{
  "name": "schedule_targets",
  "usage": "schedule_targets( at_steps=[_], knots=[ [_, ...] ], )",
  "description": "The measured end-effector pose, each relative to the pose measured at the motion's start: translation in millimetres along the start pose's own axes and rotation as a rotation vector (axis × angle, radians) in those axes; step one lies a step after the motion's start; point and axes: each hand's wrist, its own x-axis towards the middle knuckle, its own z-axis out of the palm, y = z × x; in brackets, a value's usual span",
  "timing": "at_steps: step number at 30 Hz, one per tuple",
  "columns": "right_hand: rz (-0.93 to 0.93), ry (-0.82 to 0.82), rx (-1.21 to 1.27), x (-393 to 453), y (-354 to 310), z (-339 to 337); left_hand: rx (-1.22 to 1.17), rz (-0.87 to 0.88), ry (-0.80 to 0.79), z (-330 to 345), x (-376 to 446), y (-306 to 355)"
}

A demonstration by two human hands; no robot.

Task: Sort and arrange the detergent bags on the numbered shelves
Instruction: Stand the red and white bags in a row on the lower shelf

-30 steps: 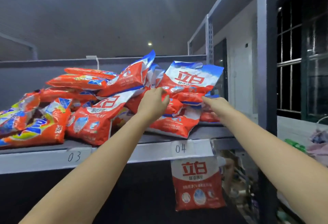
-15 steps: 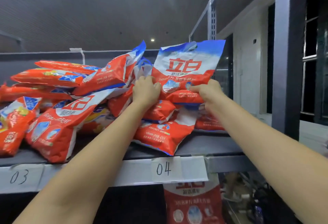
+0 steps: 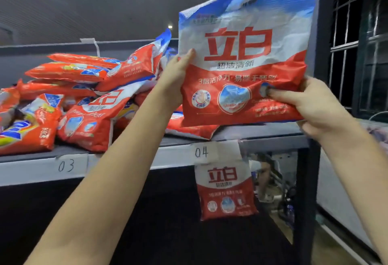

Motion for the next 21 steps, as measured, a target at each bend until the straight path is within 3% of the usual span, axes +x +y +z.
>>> schedule_targets(
  at_steps=[4,9,21],
  knots=[
    [0.034,0.012,0.001,-67.8,-3.2,1.4,-0.064,0.000,0.053,1.9,-73.4,6.2],
    [0.217,0.034,0.011,-151.0,23.8,9.4,-0.093,-0.032,0.153,-10.5,-169.4,-4.8],
    [0.734,0.153,-0.093,-309.9,152.0,17.5,0.091,-0.502,0.361,-62.6,-331.1,-125.7]
  ],
)
